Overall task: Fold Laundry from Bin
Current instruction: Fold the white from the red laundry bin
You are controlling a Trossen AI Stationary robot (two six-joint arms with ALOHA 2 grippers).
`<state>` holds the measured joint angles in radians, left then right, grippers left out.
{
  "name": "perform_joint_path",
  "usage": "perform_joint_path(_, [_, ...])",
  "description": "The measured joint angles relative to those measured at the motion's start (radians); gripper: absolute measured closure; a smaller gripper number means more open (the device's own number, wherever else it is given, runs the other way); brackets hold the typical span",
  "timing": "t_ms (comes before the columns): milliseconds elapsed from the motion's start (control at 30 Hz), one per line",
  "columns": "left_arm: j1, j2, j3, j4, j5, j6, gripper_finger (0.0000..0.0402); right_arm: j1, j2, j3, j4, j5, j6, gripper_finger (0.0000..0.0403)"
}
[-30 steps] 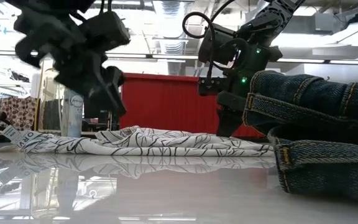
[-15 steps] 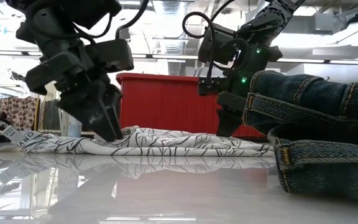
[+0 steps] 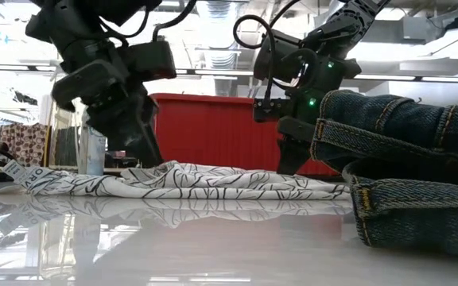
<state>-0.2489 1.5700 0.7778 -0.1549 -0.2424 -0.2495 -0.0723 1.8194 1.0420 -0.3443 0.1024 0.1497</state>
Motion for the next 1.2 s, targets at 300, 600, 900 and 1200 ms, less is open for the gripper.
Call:
perform_joint_path(300, [-0.003,0.0,-0.001,-0.008,0.024,-0.022,0.0255,0.0,0.0,0.0,0.001,0.0,-0.001,0.0377])
perform_joint_path(600, [0.0,0.038,-0.002,0.006,0.059,0.012,0.0255,0.0,0.0,0.0,0.002,-0.001,-0.016,0.0374])
perform_joint_path(900, [0.018,0.053,-0.002,0.016,-0.004,-0.018,0.026,0.0,0.0,0.0,0.003,-0.001,-0.019,0.0382])
perform_joint_path(1200, [0.047,0.053,-0.002,0.016,0.163,-0.008,0.0355,0.0,0.0,0.0,0.003,-0.001,-0.027,0.0379])
